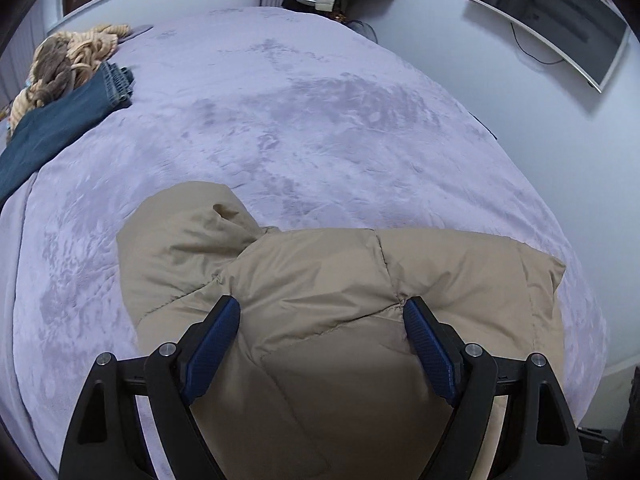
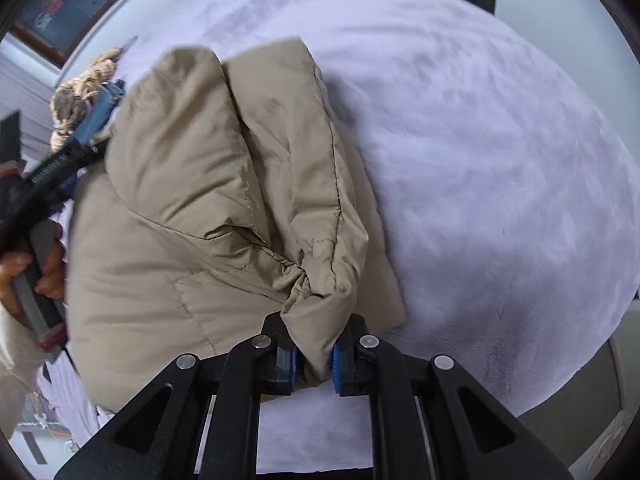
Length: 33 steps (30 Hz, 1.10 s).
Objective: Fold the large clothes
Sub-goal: 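Lift the jacket with both tools and fold it over onto itself, then lower the folded jacket onto the bed and open both tools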
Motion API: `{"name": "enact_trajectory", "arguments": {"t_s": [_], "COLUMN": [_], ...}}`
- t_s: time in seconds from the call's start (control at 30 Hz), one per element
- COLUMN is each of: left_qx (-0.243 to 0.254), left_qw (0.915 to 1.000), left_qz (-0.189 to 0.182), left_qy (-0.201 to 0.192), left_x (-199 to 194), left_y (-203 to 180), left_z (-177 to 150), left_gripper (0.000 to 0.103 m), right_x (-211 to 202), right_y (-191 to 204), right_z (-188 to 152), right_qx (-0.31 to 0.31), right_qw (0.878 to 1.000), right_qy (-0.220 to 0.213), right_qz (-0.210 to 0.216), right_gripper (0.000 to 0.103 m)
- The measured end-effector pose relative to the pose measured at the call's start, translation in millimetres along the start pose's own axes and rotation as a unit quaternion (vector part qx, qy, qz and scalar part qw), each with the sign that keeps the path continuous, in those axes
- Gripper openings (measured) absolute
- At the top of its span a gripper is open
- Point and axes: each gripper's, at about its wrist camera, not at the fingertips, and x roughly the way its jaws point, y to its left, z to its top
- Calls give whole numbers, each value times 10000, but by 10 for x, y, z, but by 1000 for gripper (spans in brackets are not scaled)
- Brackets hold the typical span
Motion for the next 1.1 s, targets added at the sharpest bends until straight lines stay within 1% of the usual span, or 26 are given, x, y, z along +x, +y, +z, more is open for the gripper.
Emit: {"name": "enact_trajectory", "arguments": {"t_s": [0.03, 0.07, 0.1, 0.13, 0.2, 0.23, 0.27, 0.3, 0.33, 0.37, 0.43, 0.47, 0.5, 0.53, 0.57, 0.6, 0.67, 0.8, 0.9, 1.0, 1.1], "left_qx": [71, 97, 70, 0, -109, -149, -168, -173, -171, -164, -146, -130, -115, -96, -65, -20, 50, 271, 245, 54, -238], "left_qw": [10000, 9999, 9999, 10000, 9999, 9999, 9998, 9998, 9998, 9998, 9998, 9997, 9996, 9994, 9992, 9989, 9984, 9973, 9969, 9978, 9985], "left_qz": [44, 84, 95, 83, 55, 49, 46, 53, 70, 88, 151, 198, 259, 322, 395, 475, 553, 668, 718, 604, 380], "left_qy": [3, 9, 21, 41, 67, 71, 68, 55, 45, 37, 29, 31, 34, 35, 35, 37, 57, 128, 223, 268, 299], "left_x": [21, 19, 30, 37, 51, 55, 58, 54, 55, 55, 59, 65, 76, 86, 101, 120, 150, 225, 168, -103, -419], "left_y": [-50, -68, -61, -29, 26, 45, 55, 59, 58, 53, 33, 17, -5, -30, -63, -105, -189, -347, -313, -195, -65], "left_z": [6, 7, 12, 15, 24, 25, 25, 21, 15, 12, 7, 5, 4, 2, 3, 4, 15, 20, 33, -12, -187], "left_gripper": [84, 84, 84, 84, 84, 84, 84, 84, 84, 84, 84, 84, 84, 84, 84, 84, 84, 84, 85, 84, 84], "right_x": [25, 5, -58, -173, -460, -618, -729, -796, -807, -779, -599, -472, -333, -176, -35, 61, 233, 385, 447, 474, 466], "right_y": [-73, -122, -155, -177, -184, -162, -122, -69, 6, 91, 282, 361, 424, 474, 507, 562, 560, 422, 397, 424, 402], "right_z": [18, 49, 86, 132, 225, 313, 415, 518, 646, 766, 1010, 1088, 1175, 1252, 1269, 1280, 1314, 1309, 1308, 1304, 1306], "right_qx": [147, 271, 356, 401, 359, 275, 188, 95, -17, -105, -207, -237, -232, -206, -182, -192, -264, -226, -148, -284, -279], "right_qw": [9998, 9993, 9989, 9989, 9980, 9965, 9945, 9925, 9901, 9885, 9861, 9853, 9859, 9884, 9916, 9942, 9970, 9979, 9978, 9978, 9975], "right_qy": [148, 249, 267, 170, -244, -489, -681, -781, -789, -763, -694, -621, -541, -395, -249, -191, -94, 19, 88, 85, 99], "right_qz": [61, 119, 137, 180, 464, 623, 768, 937, 1159, 1305, 1496, 1576, 1566, 1450, 1253, 1044, 727, 603, 647, 590, 648], "right_gripper": [15, 17, 19, 23, 27, 37, 51, 57, 63, 63, 63, 61, 54, 32, 21, 20, 11, 10, 10, 10, 10]}}
